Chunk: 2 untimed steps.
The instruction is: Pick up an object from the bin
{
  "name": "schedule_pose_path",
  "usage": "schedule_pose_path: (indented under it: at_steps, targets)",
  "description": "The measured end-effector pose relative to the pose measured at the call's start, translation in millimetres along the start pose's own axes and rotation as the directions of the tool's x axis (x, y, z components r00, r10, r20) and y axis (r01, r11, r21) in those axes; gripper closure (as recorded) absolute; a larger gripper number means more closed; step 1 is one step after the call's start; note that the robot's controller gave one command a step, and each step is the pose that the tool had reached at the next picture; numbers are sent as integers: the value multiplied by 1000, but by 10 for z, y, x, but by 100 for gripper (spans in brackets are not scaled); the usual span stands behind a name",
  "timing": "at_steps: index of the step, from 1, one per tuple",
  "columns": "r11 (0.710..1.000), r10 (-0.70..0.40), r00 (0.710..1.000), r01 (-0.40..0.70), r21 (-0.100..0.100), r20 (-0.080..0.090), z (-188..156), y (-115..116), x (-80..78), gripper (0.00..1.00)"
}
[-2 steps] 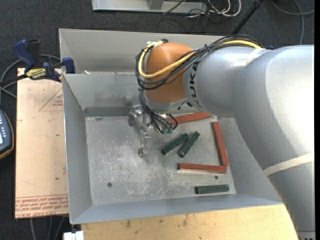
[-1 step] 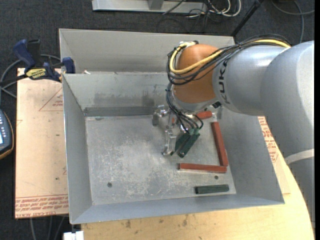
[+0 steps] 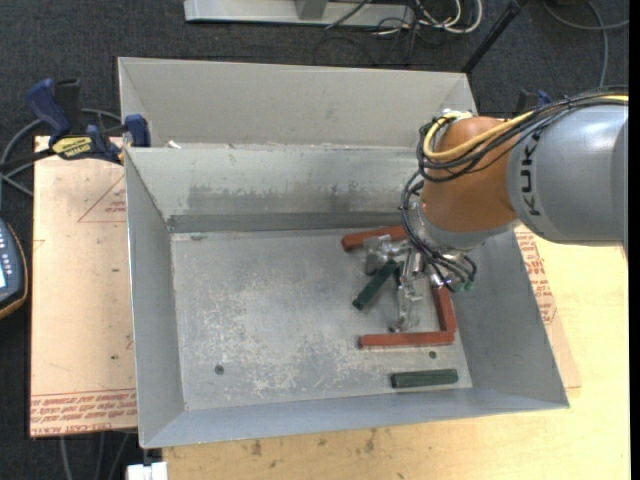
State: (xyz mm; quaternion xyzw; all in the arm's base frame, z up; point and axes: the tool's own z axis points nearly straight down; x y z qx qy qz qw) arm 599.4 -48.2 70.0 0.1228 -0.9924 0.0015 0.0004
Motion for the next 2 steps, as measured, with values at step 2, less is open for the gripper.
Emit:
schedule_pose_path:
  at_steps: [2]
  targets:
    - [1000,-7,1000,7,0,13,-1523,126,101,100]
